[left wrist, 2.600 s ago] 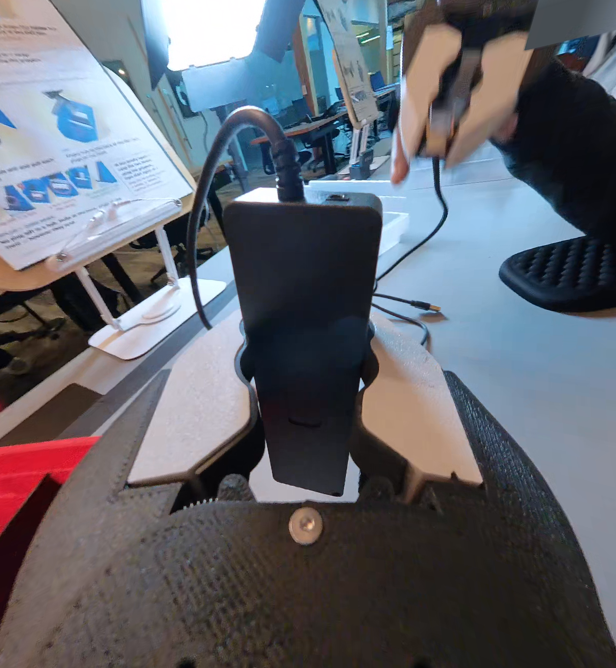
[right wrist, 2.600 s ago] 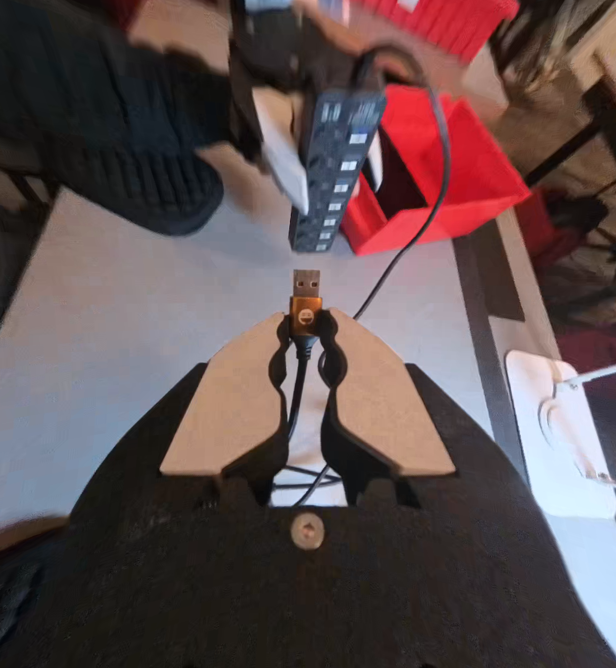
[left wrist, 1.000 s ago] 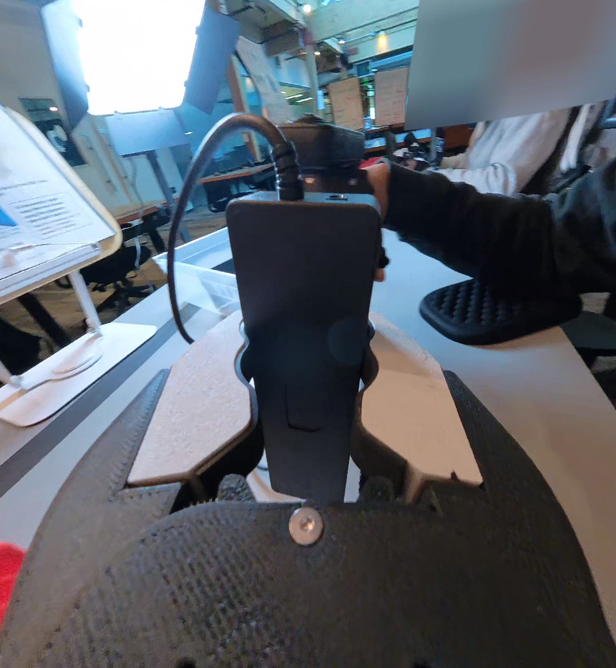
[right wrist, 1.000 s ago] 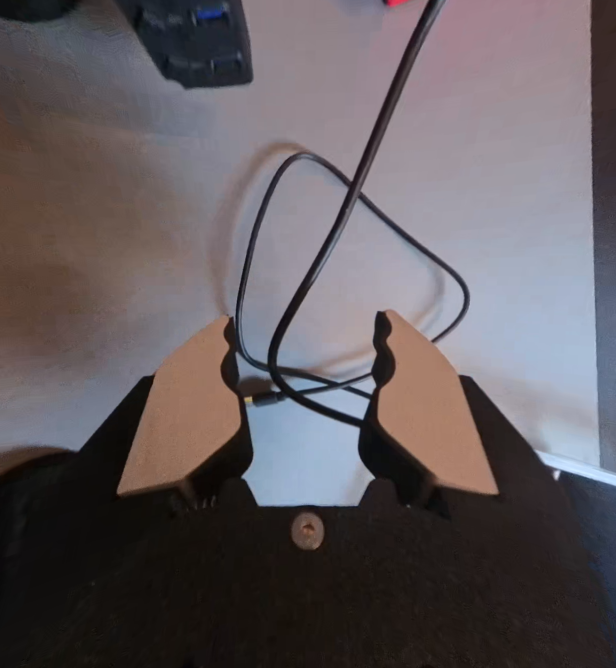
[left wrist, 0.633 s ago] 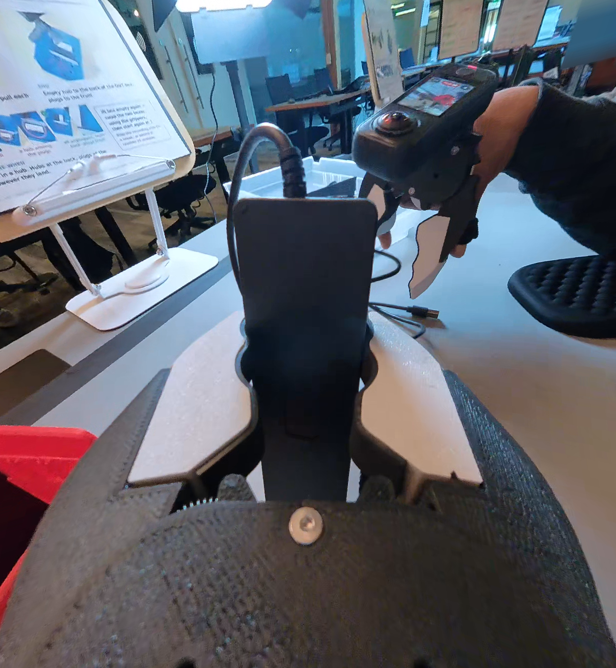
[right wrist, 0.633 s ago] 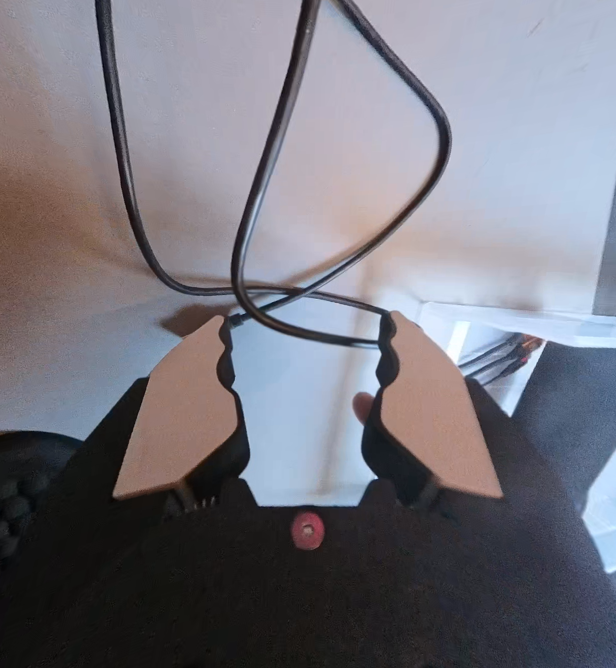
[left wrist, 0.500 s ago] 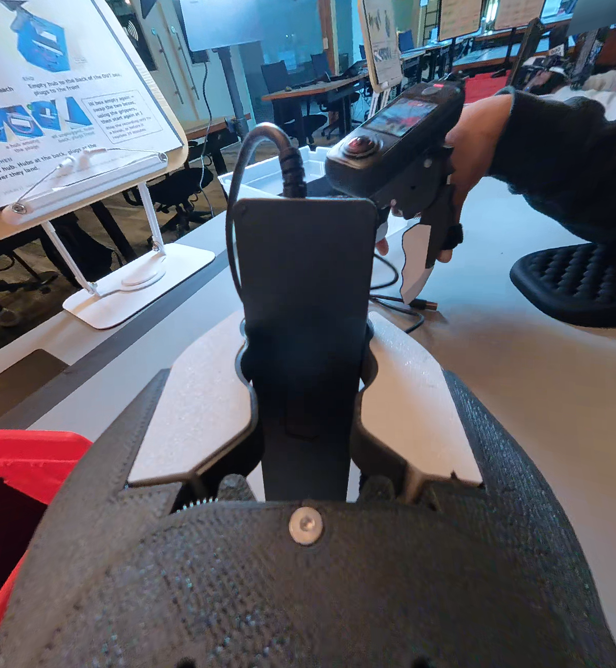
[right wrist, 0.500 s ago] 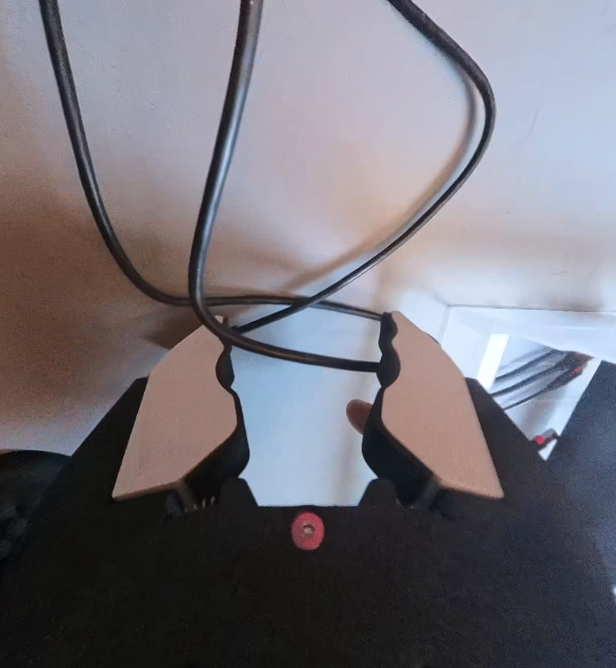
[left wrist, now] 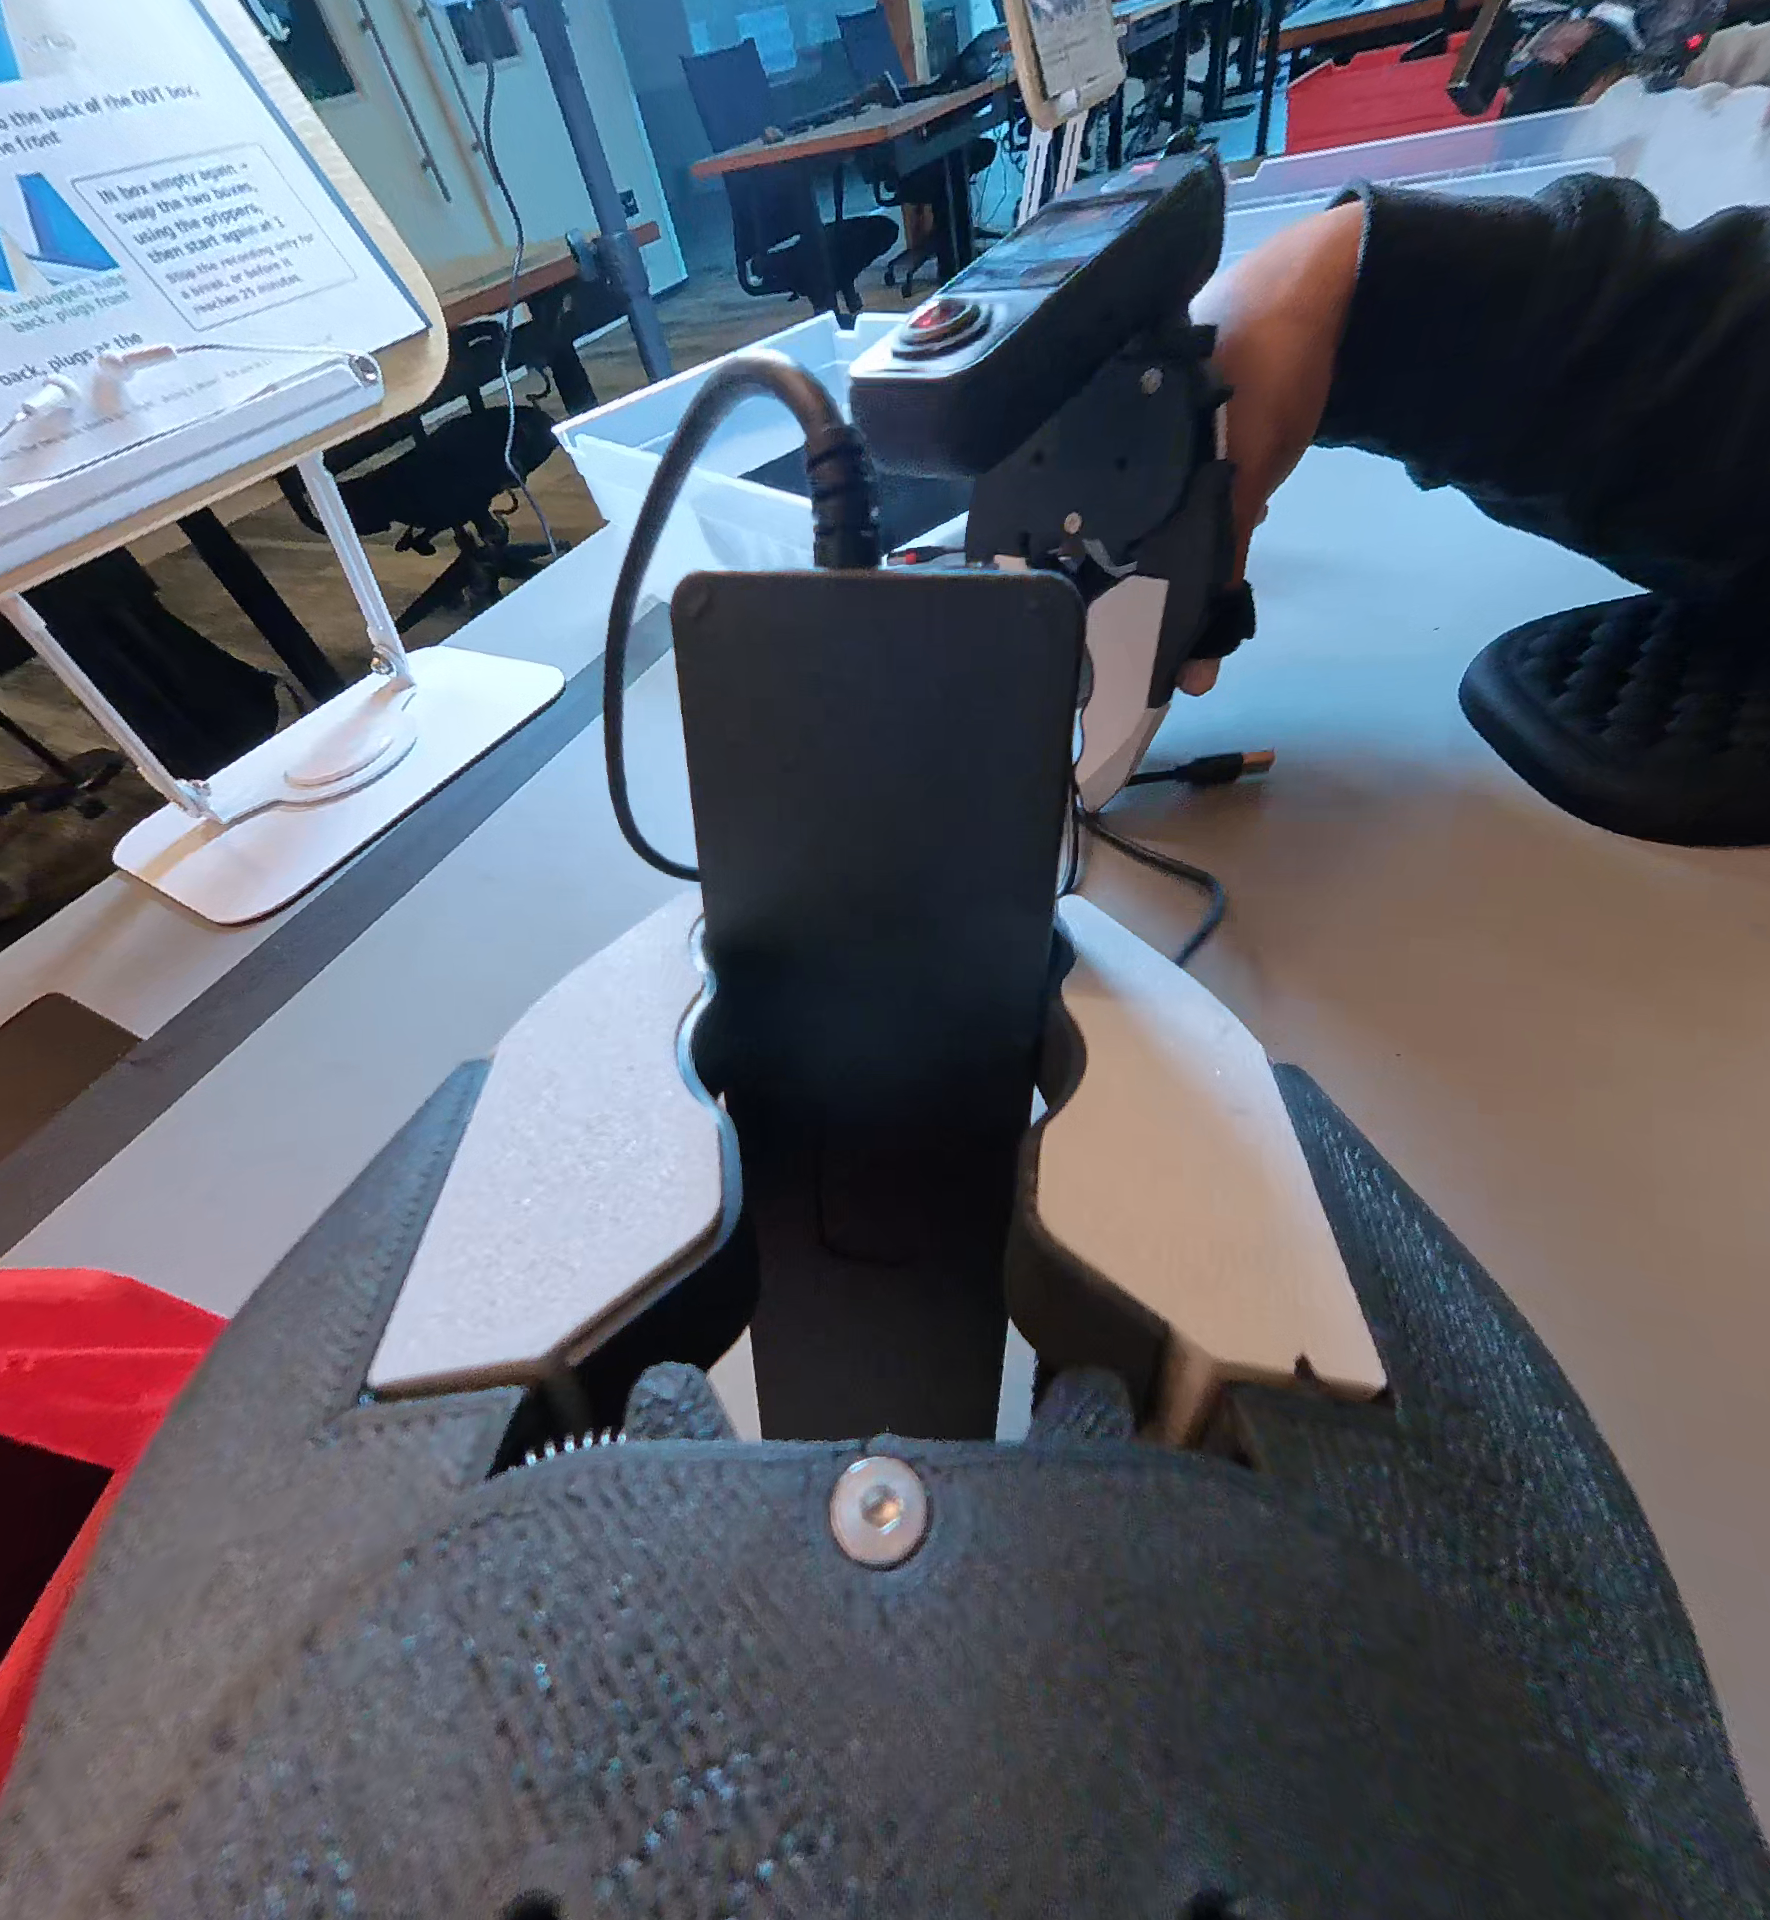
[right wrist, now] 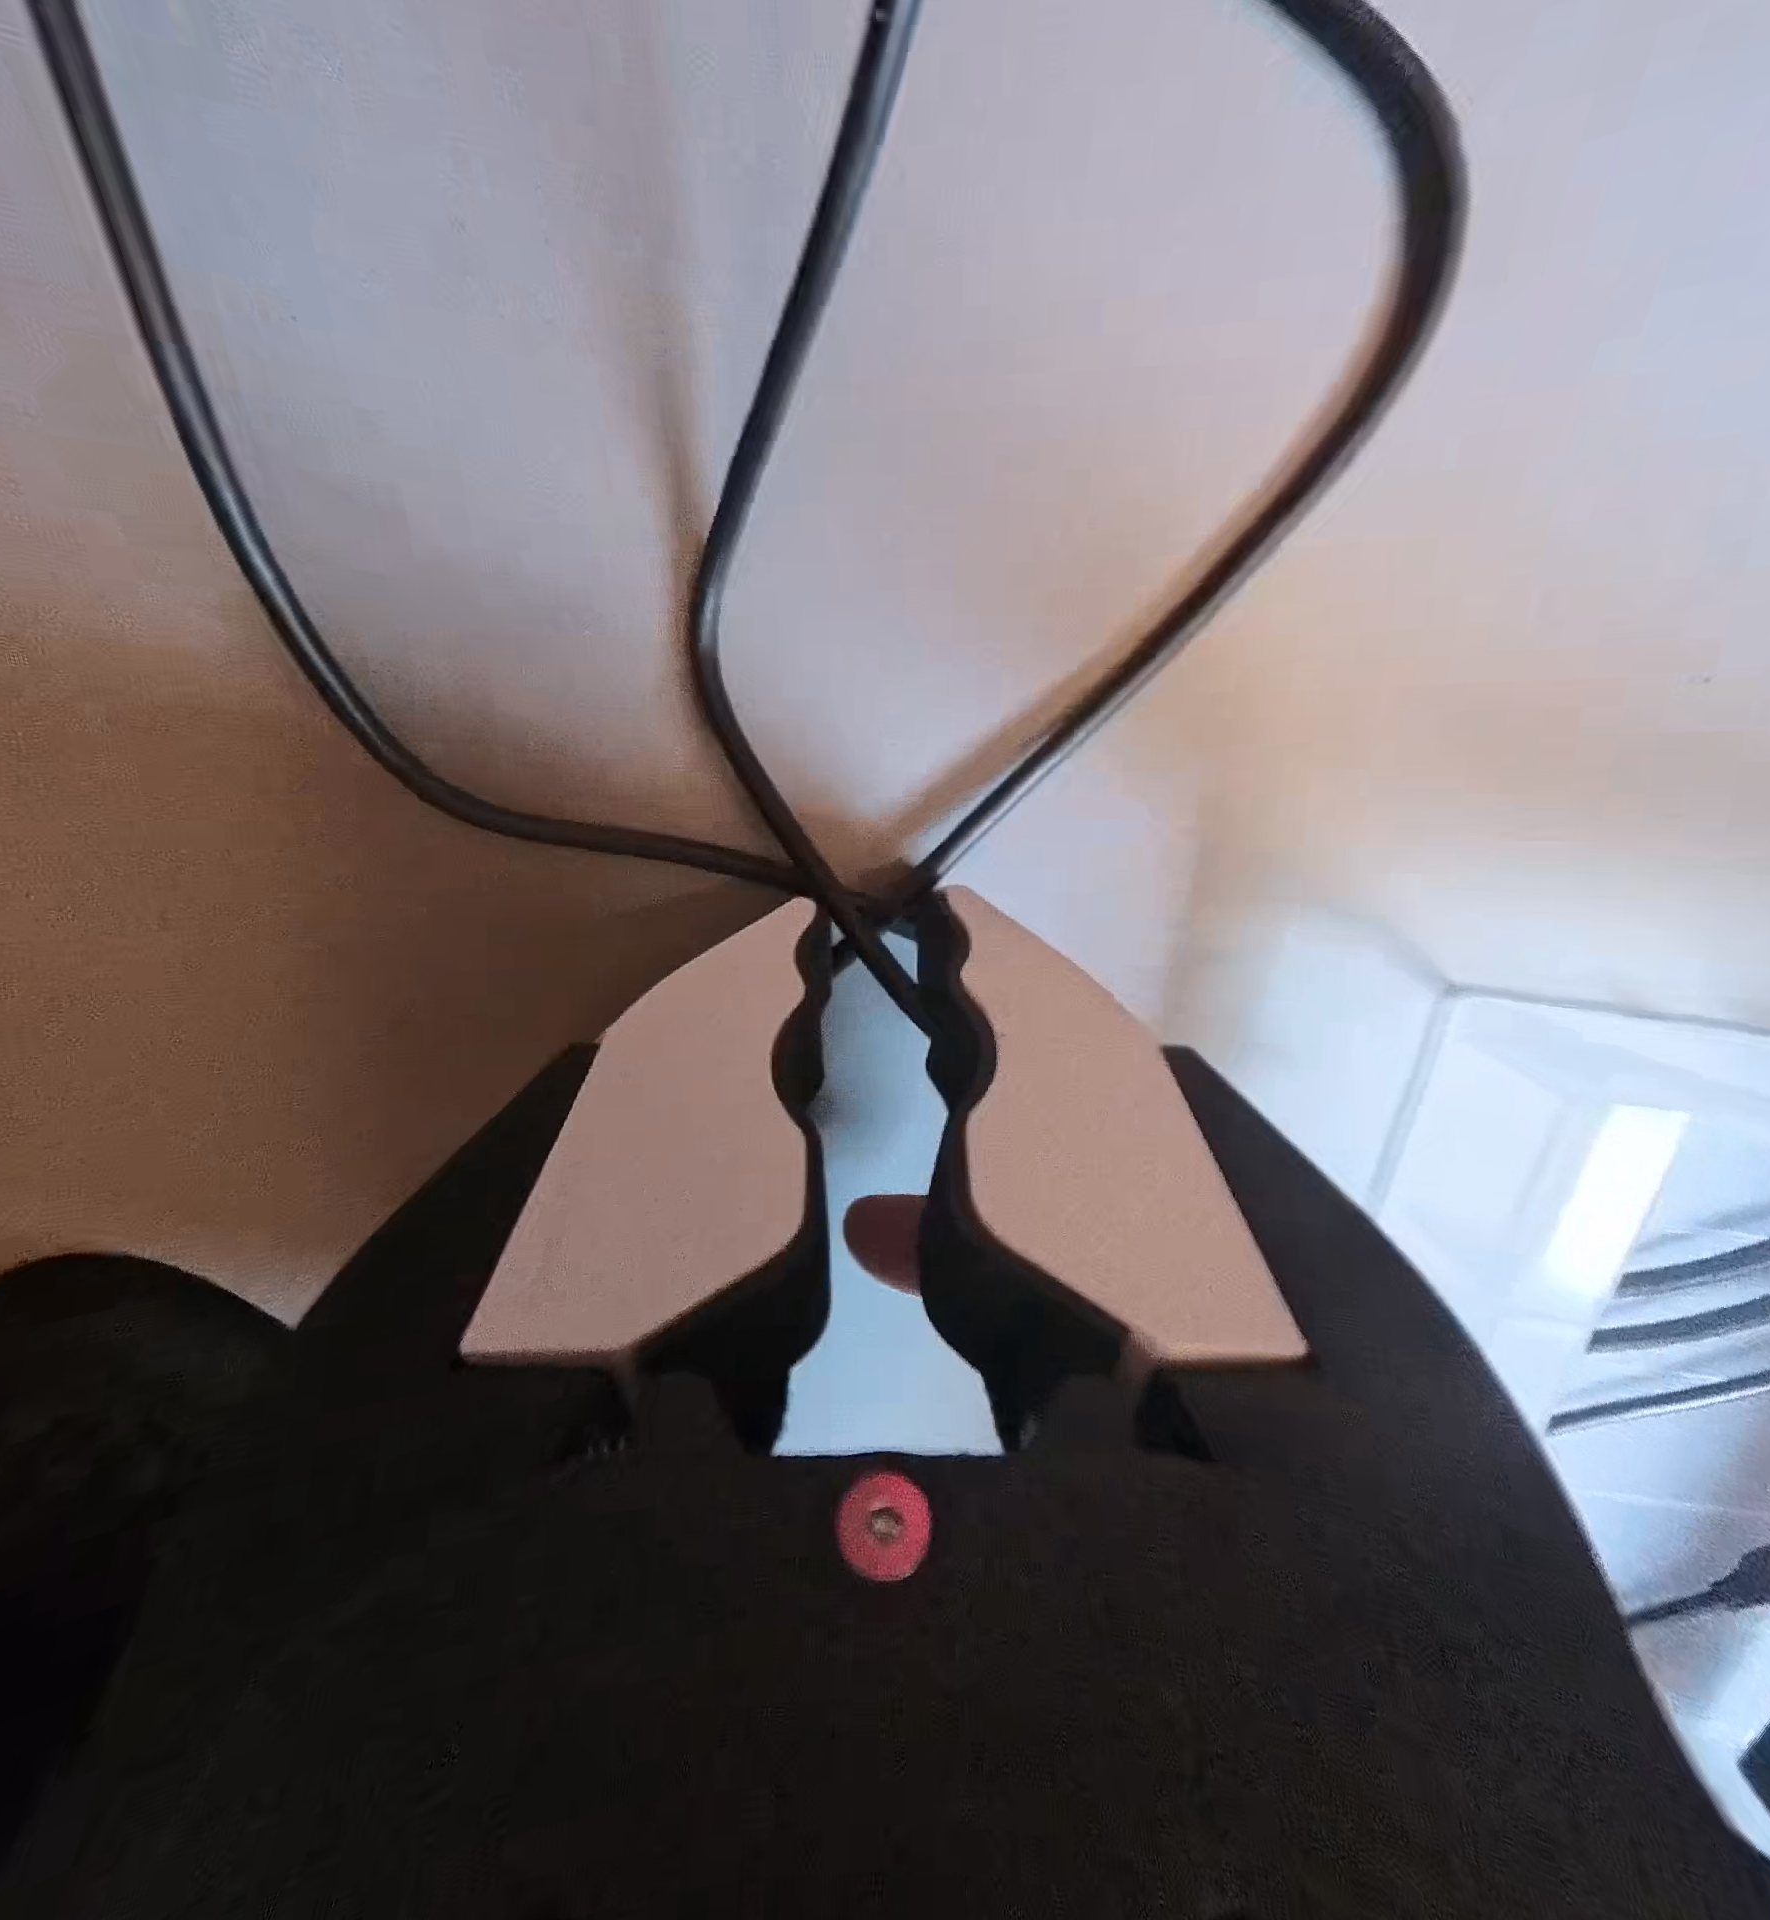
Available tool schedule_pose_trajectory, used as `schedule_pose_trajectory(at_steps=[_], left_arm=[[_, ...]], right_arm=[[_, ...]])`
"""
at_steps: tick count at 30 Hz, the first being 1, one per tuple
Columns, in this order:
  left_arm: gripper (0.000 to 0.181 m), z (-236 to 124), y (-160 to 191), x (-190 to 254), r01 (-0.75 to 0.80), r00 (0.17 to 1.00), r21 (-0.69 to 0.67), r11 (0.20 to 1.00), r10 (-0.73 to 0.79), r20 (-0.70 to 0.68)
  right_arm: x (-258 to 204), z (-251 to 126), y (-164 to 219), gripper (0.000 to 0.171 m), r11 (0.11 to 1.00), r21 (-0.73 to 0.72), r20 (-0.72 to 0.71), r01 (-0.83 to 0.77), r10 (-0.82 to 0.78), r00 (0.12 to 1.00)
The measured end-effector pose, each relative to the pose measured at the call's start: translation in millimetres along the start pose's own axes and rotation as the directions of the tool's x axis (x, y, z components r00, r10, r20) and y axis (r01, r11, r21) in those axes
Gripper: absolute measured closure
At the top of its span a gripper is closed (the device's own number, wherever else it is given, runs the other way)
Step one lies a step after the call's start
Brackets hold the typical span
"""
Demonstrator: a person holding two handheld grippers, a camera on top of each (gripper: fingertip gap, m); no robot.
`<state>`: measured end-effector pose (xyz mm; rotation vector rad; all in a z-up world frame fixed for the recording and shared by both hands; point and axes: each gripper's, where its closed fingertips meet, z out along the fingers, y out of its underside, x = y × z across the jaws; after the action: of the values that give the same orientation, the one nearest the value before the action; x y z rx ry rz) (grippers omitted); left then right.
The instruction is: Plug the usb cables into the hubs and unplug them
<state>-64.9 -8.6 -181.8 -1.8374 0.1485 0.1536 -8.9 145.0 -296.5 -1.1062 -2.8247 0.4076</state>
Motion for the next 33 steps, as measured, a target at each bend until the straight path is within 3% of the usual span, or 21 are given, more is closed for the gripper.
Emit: schedule_pose_trajectory(at_steps=[1, 6, 11, 15, 19, 22, 26, 29, 33], left_arm=[[0.123, 0, 2, -2, 0.005, 1.000, -0.008, 1.000, -0.005, 0.007], [0.123, 0, 11, -19, 0.092, 0.993, -0.041, 0.995, -0.089, 0.071], [0.123, 0, 23, -31, 0.221, 0.973, -0.068, 0.973, -0.215, 0.088], [0.123, -1, 23, -17, 0.222, 0.975, -0.110, 0.969, -0.224, -0.008], [0.123, 3, 22, 29, 0.134, 0.957, -0.160, 0.978, -0.170, -0.236], [0.123, 4, 24, 66, 0.072, 0.913, -0.201, 0.977, -0.146, -0.382], [0.123, 5, 31, 89, 0.028, 0.880, -0.268, 0.963, -0.151, -0.450], [0.123, 2, 32, 94, 0.068, 0.854, -0.306, 0.950, -0.214, -0.474], [0.123, -1, 30, 94, 0.148, 0.814, -0.335, 0.931, -0.307, -0.494]], right_arm=[[-3, -1, -3, 0.158, 0.999, 0.020, 0.010, 0.027, -0.027, 1.000], [-25, -48, -49, 0.163, 0.941, 0.312, 0.018, 0.135, -0.147, 0.989], [-67, -86, -75, 0.164, 0.860, 0.383, -0.089, 0.336, -0.328, 0.941], [-104, -111, -102, 0.164, 0.743, 0.471, -0.175, 0.476, -0.450, 0.876], [-124, -129, -129, 0.164, 0.608, 0.506, -0.357, 0.612, -0.498, 0.790], [-128, -122, -137, 0.164, 0.592, 0.450, -0.430, 0.669, -0.513, 0.743], [-116, -102, -136, 0.160, 0.637, 0.326, -0.480, 0.699, -0.525, 0.703], [-114, -96, -129, 0.159, 0.662, 0.252, -0.482, 0.705, -0.546, 0.685], [-126, -93, -120, 0.142, 0.668, 0.254, -0.416, 0.699, -0.577, 0.703]])
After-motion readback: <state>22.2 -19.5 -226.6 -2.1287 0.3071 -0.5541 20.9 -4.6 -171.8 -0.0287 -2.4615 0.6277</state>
